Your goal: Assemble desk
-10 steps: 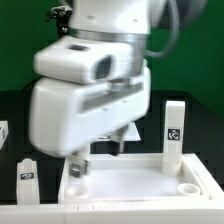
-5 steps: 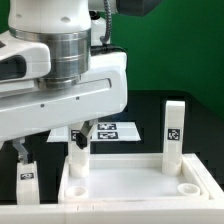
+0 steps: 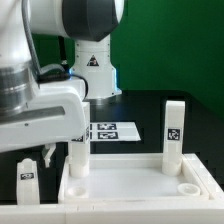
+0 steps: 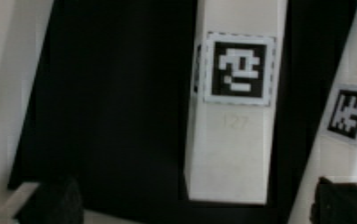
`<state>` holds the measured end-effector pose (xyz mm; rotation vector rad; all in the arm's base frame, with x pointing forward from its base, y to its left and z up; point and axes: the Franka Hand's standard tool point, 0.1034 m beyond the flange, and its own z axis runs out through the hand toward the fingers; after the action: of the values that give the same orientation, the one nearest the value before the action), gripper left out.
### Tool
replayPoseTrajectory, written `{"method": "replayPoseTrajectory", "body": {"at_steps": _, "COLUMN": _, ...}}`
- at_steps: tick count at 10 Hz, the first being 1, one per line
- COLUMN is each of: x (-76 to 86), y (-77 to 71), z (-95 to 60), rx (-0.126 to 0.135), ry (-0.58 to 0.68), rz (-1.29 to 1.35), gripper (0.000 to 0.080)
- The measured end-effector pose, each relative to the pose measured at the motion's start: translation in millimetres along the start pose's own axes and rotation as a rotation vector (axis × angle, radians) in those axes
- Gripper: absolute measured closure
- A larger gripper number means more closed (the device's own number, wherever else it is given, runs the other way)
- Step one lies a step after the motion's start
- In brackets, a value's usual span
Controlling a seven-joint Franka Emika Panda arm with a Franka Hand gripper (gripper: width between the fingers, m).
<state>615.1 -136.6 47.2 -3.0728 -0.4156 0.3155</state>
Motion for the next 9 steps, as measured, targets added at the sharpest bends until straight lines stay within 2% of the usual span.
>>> {"method": "replayPoseTrajectory", "body": {"at_steps": 2, "x": -0.2, "y": -7.2, "z": 12.0, "rx": 0.007, "ry": -0.016, "rz": 0.010, "gripper": 0.0150}}
{"method": "replayPoseTrajectory", "body": {"at_steps": 5, "x": -4.3, "y": -7.6, "z": 34.9, "rx": -0.006, "ry": -0.011, "rz": 0.012, "gripper": 0.0150}}
{"method": "replayPoseTrajectory", "body": {"at_steps": 6, "x": -3.4, "y": -11.8, "z": 40.7, "rx": -0.012, "ry": -0.004, "rz": 0.013, "gripper": 0.0150}}
{"method": "replayPoseTrajectory", "body": {"at_steps": 9, "x": -2.7, "y": -10.6, "z": 41.3, "rx": -0.019, "ry": 0.002, "rz": 0.013, "gripper": 0.0162}}
